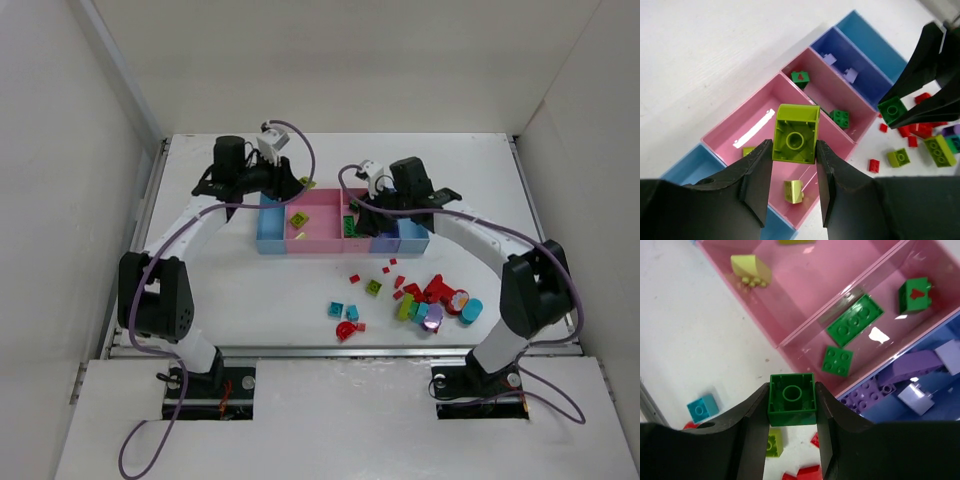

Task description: Sort the legos into containers by color

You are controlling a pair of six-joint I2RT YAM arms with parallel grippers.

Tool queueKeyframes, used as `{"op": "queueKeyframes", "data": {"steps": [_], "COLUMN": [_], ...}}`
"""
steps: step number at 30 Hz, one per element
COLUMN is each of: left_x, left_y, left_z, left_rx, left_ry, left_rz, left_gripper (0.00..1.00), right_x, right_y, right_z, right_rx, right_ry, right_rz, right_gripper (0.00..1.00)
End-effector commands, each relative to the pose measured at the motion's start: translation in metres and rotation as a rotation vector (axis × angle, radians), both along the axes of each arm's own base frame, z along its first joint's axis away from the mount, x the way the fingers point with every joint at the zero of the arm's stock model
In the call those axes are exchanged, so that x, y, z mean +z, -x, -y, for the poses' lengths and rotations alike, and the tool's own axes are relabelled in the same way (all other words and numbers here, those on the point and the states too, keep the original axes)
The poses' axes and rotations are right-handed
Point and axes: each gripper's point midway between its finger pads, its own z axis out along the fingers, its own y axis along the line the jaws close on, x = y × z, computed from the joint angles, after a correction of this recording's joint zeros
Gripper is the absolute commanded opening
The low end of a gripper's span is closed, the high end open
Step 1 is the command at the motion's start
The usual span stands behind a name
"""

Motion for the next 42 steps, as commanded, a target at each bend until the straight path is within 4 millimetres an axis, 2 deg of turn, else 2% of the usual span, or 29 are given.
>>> {"op": "queueKeyframes", "data": {"steps": [1, 3, 4, 7, 8, 10, 11, 12, 14, 15, 17, 20, 21, 22, 24, 25, 28, 29, 30, 31, 32, 33, 34, 35, 38, 39, 40, 41, 42], "left_x": [-0.014, -0.021, -0.035, -0.056, -0.073, -0.076, -0.087, -0.081, -0.085, -0.08, -0.074, -0.063, -0.067, -0.057, -0.057, -0.042, -0.026, 0.013, -0.001, 0.004, 0.026, 0.012, 0.01, 0.009, -0.003, -0.025, -0.017, -0.046, -0.034], "left_y": [-0.011, -0.012, -0.014, -0.024, -0.023, -0.029, -0.027, -0.029, -0.027, -0.025, -0.022, -0.014, -0.011, -0.011, -0.005, -0.006, -0.002, -0.003, 0.01, 0.017, 0.031, 0.044, 0.052, 0.058, 0.087, 0.104, 0.112, 0.128, 0.122], "left_z": [0.006, 0.016, 0.018, 0.008, 0.004, 0.002, 0.001, 0.006, 0.009, 0.016, 0.025, 0.036, 0.035, 0.035, 0.033, 0.032, 0.022, 0.017, 0.014, 0.013, 0.011, 0.014, 0.014, 0.014, 0.029, 0.028, 0.036, 0.03, 0.036], "left_rx": [0.104, 0.105, 0.109, 0.186, 0.198, 0.194, 0.185, 0.172, 0.142, 0.1, 0.047, -0.022, -0.039, -0.041, -0.066, -0.058, -0.044, -0.041, -0.073, -0.095, -0.121, -0.196, -0.213, -0.224, -0.36, -0.448, -0.523, -0.637, -0.69], "left_ry": [-0.116, -0.151, -0.174, -0.27, -0.306, -0.337, -0.356, -0.357, -0.353, -0.329, -0.323, -0.298, -0.305, -0.303, -0.315, -0.312, -0.338, -0.348, -0.38, -0.402, -0.405, -0.433, -0.427, -0.417, -0.378, -0.386, -0.35, -0.4, -0.433], "left_rz": [-0.006, -0.015, -0.047, -0.099, -0.149, -0.149, -0.17, -0.148, -0.152, -0.141, -0.11, -0.072, -0.069, -0.041, -0.017, 0.038, 0.163, 0.358, 0.402, 0.494, 0.625, 0.716, 0.74, 0.746, 0.68, 0.577, 0.579, 0.508, 0.644], "left_gripper": [0.0, 0.0, 0.0, 0.0, 0.0, 0.0, 0.01, 0.05, 0.27, 0.36, 0.5, 0.61, 0.63, 0.64, 0.64, 0.66, 0.67, 0.67, 0.89, 1.0, 1.0, 1.0, 1.0, 1.0, 1.0, 1.0, 1.0, 1.0, 1.0], "right_x": [0.031, 0.024, 0.019, 0.012, 0.005, 0.002, 0.002, 0.002, 0.004, 0.005, 0.003, 0.008, 0.012, 0.016, 0.025, 0.036, 0.052, 0.075, 0.083, 0.093, 0.1, 0.103, 0.106, 0.1, 0.109, 0.107, 0.105, 0.107, 0.106], "right_y": [-0.032, -0.044, -0.051, -0.065, -0.067, -0.068, -0.071, -0.072, -0.076, -0.075, -0.074, -0.072, -0.074, -0.074, -0.074, -0.074, -0.075, -0.07, -0.068, -0.07, -0.062, -0.056, -0.056, -0.051, -0.046, -0.042, -0.039, -0.034, -0.03], "right_z": [-0.007, -0.005, -0.005, 0.004, 0.004, 0.006, 0.004, 0.006, 0.004, 0.002, 0.0, -0.005, -0.006, -0.006, -0.004, -0.002, 0.012, 0.016, 0.02, 0.027, 0.039, 0.041, 0.048, 0.053, 0.074, 0.081, 0.086, 0.094, 0.097], "right_rx": [-0.015, -0.056, -0.078, -0.13, -0.123, -0.123, -0.123, -0.13, -0.13, -0.124, -0.102, -0.081, -0.081, -0.082, -0.09, -0.098, -0.167, -0.19, -0.219, -0.279, -0.311, -0.338, -0.384, -0.406, -0.556, -0.597, -0.637, -0.702, -0.721], "right_ry": [-0.028, 0.004, 0.019, 0.074, 0.09, 0.108, 0.107, 0.113, 0.109, 0.103, 0.1, 0.076, 0.072, 0.067, 0.064, 0.059, 0.083, 0.076, 0.086, 0.116, 0.123, 0.121, 0.12, 0.124, 0.136, 0.163, 0.198, 0.268, 0.307], "right_rz": [0.09, 0.084, 0.064, 0.049, 0.033, 0.035, 0.038, 0.04, 0.047, 0.044, 0.036, 0.035, 0.043, 0.051, 0.073, 0.096, 0.155, 0.217, 0.255, 0.315, 0.343, 0.344, 0.356, 0.339, 0.347, 0.347, 0.351, 0.376, 0.386], "right_gripper": [0.0, 0.0, 0.0, 0.06, 0.11, 0.16, 0.19, 0.34, 0.48, 0.55, 0.61, 0.72, 0.74, 0.76, 0.76, 0.76, 0.89, 1.0, 1.0, 1.0, 1.0, 1.0, 1.0, 1.0, 1.0, 1.0, 1.0, 1.0, 1.0]}}
